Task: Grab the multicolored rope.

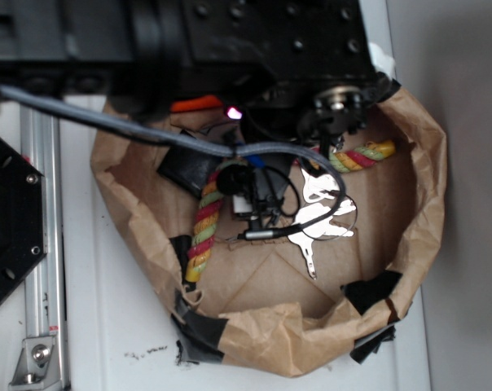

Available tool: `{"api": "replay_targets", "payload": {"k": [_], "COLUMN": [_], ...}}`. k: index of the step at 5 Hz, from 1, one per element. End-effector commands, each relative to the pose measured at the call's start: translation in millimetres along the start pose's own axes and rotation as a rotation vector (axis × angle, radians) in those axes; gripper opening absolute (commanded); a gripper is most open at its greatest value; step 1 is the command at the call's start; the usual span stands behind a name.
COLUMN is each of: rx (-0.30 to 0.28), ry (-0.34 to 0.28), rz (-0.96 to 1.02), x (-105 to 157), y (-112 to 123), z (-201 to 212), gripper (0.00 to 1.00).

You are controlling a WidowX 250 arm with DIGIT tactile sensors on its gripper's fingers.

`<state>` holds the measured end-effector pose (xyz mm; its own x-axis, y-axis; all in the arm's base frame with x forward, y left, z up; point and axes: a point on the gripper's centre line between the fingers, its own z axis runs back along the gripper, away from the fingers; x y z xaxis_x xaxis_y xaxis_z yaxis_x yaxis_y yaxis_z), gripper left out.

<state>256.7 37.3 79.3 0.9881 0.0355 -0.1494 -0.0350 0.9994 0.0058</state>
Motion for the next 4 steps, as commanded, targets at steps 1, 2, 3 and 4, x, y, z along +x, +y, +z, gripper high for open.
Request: {"api": "replay_targets", "payload": {"k": [1,2,3,4], "rx": [0.035,0.021,0.015,0.017], "ry": [0.130,0.188,0.195,0.188], "rz": [0.015,0.066,0.125,0.124], "x": [5,1,-6,-6], "y": [-10,-17,-11,-5], "z": [-67,-78,-77,-71], "gripper": [1.00,1.00,0.00,0.00]}}
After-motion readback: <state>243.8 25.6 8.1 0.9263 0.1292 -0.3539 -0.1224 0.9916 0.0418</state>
